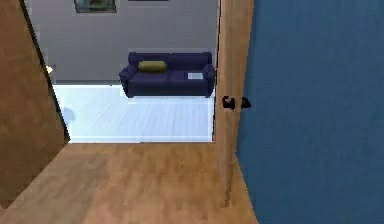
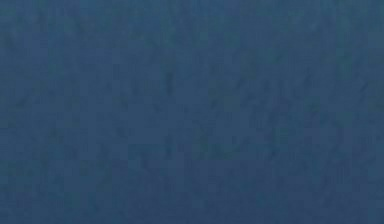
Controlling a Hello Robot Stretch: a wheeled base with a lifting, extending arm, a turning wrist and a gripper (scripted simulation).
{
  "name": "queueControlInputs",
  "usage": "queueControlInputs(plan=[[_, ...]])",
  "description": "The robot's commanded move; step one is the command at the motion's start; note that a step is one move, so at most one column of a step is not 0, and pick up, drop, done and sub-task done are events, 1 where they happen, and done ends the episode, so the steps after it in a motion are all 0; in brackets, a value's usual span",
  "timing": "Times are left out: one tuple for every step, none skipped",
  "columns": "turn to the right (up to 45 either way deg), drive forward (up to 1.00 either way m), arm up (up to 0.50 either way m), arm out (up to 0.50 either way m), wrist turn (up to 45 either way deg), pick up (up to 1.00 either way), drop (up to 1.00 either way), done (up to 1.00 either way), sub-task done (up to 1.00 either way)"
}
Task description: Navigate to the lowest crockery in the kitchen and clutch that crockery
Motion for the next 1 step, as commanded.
queueControlInputs(plan=[[0.0, 0.45, 0.00, 0.00, 0.0, 0.00, 0.00, 0.00, 0.00]])
